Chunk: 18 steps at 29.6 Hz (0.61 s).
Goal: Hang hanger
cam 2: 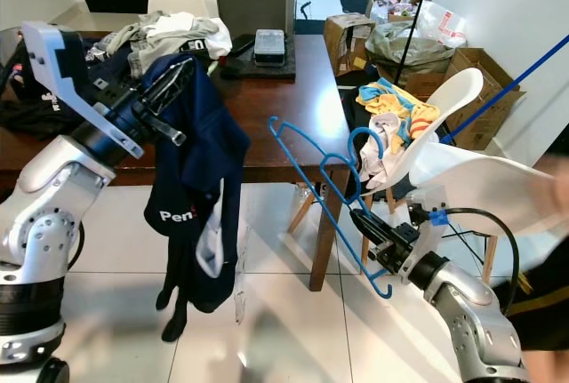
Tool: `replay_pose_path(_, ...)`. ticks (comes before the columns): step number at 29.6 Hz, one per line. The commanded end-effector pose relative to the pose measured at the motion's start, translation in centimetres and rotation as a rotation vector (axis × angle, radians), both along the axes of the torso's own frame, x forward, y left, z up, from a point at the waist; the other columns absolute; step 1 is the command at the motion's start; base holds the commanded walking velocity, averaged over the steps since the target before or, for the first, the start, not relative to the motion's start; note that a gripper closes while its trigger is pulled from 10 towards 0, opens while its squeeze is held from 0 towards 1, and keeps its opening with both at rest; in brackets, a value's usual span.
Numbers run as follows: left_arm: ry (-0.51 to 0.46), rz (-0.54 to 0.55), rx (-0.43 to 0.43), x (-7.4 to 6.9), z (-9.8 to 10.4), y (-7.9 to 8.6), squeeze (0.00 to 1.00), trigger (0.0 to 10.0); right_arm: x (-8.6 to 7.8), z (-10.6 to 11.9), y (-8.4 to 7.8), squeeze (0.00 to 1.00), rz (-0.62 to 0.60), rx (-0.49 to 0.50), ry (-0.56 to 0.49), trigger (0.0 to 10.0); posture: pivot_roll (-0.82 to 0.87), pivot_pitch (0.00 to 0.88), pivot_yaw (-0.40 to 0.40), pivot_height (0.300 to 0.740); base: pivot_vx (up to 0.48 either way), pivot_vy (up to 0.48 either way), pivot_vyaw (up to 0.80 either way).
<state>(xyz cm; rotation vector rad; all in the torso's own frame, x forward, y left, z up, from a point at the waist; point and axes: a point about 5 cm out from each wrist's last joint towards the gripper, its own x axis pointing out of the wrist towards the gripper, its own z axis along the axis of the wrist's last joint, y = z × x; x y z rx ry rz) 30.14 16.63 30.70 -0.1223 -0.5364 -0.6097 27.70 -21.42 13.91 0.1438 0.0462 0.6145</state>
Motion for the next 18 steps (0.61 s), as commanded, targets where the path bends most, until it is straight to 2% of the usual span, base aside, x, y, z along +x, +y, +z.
replay_pose_path(1, -0.021, 0.017, -0.002, 0.1, 0.5, 0.0, 0.0, 10.0, 0.1, 0.2, 0.1, 0.0, 0.002, -0.001, -0.013, 10.0, 0.04, 0.12, -0.032, 0.74, 0.0, 0.0, 0.0)
replay_pose_path(6, -0.043, 0.043, 0.004, 0.0, 1.1, 0.0, 0.0, 10.0, 0.1, 0.4, 0.1, 0.0, 0.007, -0.003, -0.016, 10.0, 0.04, 0.121, -0.033, 0.74, 0.0, 0.0, 0.0)
replay_pose_path(8, -0.11, 0.115, -0.005, 0.1, 3.1, 0.8, 0.0, 10.0, 0.1, 0.5, 0.1, 0.0, 0.008, -0.005, -0.02, 10.0, 0.04, 0.121, -0.035, 0.74, 0.405, 0.0, 0.0)
replay_pose_path(9, -0.11, 0.115, -0.005, 0.1, 3.1, 0.8, 0.0, 10.0, 0.1, 0.5, 0.1, 0.0, 0.008, -0.005, -0.02, 10.0, 0.04, 0.121, -0.035, 0.74, 0.48, 0.0, 0.0)
replay_pose_path(12, -0.232, 0.151, -0.008, -0.1, 7.0, 1.4, 0.0, 10.0, 0.4, 1.0, 0.1, 0.0, -0.008, 0.012, -0.033, 10.0, 0.04, 0.112, -0.036, 0.74, 0.48, 0.0, 0.0)
replay_pose_path(18, -0.315, 0.122, -0.001, -0.6, 9.3, 0.8, 0.0, 10.0, 0.7, 1.2, 0.2, 0.0, -0.024, 0.028, -0.04, 10.0, 0.04, 0.11, -0.035, 0.74, 0.48, 0.0, 0.0)
